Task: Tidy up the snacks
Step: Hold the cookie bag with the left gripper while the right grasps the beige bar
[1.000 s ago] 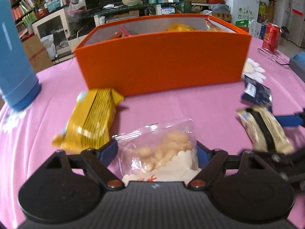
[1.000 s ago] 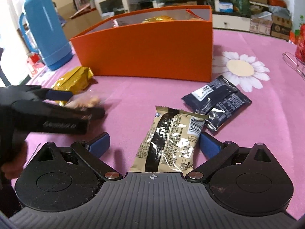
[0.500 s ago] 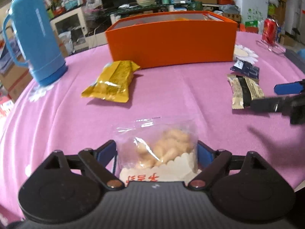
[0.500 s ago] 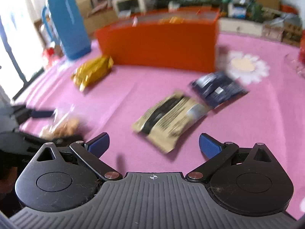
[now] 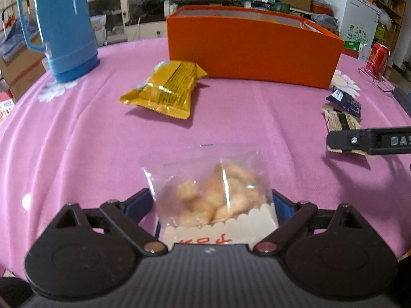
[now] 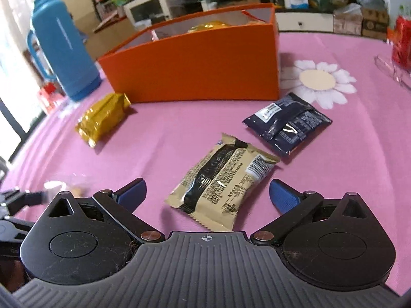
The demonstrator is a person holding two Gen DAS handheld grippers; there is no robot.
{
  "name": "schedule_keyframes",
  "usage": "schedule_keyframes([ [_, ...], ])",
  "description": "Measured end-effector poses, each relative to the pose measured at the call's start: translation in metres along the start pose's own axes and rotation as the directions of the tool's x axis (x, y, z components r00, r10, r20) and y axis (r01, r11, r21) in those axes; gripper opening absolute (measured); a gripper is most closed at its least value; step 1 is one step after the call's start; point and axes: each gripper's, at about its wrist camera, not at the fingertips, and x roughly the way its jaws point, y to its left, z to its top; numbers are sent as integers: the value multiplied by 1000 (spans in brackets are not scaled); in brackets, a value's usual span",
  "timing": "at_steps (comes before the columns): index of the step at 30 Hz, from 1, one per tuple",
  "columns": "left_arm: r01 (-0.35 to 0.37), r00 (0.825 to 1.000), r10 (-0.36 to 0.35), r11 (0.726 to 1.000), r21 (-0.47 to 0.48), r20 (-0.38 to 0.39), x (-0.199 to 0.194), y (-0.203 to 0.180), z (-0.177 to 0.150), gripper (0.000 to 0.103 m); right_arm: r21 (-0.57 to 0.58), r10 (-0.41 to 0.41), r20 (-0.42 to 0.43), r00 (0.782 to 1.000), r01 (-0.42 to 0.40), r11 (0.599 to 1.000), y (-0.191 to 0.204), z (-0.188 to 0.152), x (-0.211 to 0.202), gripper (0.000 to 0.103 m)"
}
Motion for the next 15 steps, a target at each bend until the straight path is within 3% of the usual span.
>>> schedule_keyframes([
  [15,17,999,-17,1000,13,32,2,1,-1,94,-106,-76,-4,997,75,992,25,0,18,89],
])
